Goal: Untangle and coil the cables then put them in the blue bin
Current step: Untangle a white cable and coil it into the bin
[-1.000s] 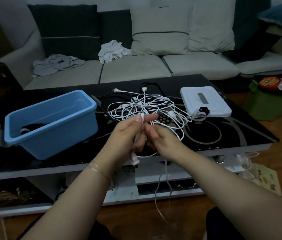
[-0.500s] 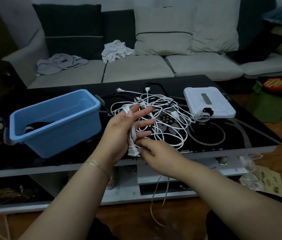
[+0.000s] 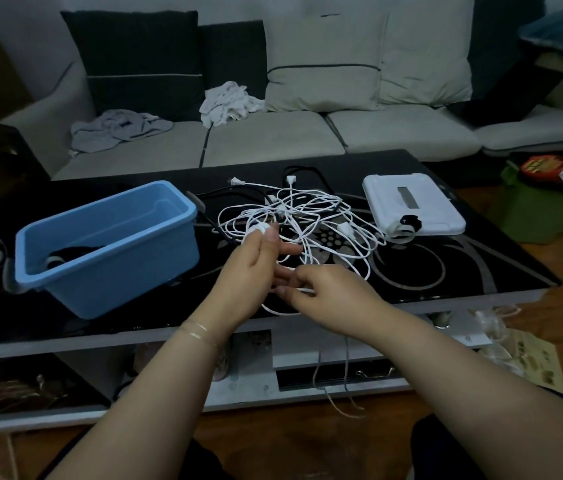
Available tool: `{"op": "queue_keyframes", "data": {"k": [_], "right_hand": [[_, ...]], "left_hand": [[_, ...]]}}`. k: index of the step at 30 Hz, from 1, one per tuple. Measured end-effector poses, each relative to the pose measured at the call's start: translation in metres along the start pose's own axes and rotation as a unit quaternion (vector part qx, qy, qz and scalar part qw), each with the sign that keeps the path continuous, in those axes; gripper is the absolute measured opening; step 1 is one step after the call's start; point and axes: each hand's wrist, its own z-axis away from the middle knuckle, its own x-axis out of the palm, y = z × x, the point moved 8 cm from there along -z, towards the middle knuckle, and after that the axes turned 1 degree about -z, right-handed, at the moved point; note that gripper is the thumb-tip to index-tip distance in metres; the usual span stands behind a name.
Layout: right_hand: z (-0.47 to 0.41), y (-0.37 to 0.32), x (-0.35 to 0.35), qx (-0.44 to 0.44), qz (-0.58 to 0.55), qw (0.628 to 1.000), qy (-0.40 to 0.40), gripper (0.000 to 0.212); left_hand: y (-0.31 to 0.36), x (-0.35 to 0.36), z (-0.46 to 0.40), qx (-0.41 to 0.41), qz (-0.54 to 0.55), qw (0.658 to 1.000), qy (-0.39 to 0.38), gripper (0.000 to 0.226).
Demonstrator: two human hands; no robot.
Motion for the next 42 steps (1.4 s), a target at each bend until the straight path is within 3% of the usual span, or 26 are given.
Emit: {"op": "queue_keyframes", "data": {"k": [2,4,7,10,12,16,25,33,39,42], "right_hand": [[0.000,0.002,-0.001,0.005,-0.027,0.999,-0.038,0.035],[0.000,0.005,-0.006,0.007,-0.083,0.995,-0.060,0.033],[-0.003,0.015,-0.018,0.005,-0.139,0.989,-0.054,0.022],[-0.004,0.019,-0.033,0.000,-0.198,0.980,-0.034,0.024],[-0.003,0.020,-0.042,-0.010,-0.224,0.974,-0.014,0.022],[-0.002,0.018,-0.049,-0.031,-0.213,0.976,0.026,0.019],[-0.011,0.022,-0.044,-0.029,-0.279,0.959,0.041,0.018],[-0.016,0.021,-0.026,-0.011,-0.394,0.919,0.025,0.025],[-0.020,0.019,-0.005,0.026,-0.457,0.888,-0.032,0.030],[-0.017,0.013,0.001,0.020,-0.419,0.906,-0.058,0.031]], "left_hand": [[0.000,0.003,0.001,0.026,-0.153,0.987,-0.028,0.067],[-0.002,0.008,0.002,0.041,-0.270,0.960,-0.065,0.076],[-0.004,0.020,0.006,0.007,-0.198,0.968,-0.157,0.071],[-0.007,0.027,0.006,0.007,-0.213,0.958,-0.194,0.034],[-0.009,0.028,0.007,0.004,-0.221,0.956,-0.195,0.021],[-0.002,0.033,0.008,0.032,-0.223,0.957,-0.184,0.028],[0.005,0.036,0.014,-0.002,-0.046,0.979,-0.198,0.037],[0.007,0.036,0.016,-0.005,0.089,0.973,-0.215,0.044],[0.007,0.034,0.011,-0.048,0.315,0.925,-0.206,0.049],[0.008,0.027,0.006,-0.058,0.406,0.896,-0.168,0.050]]}}
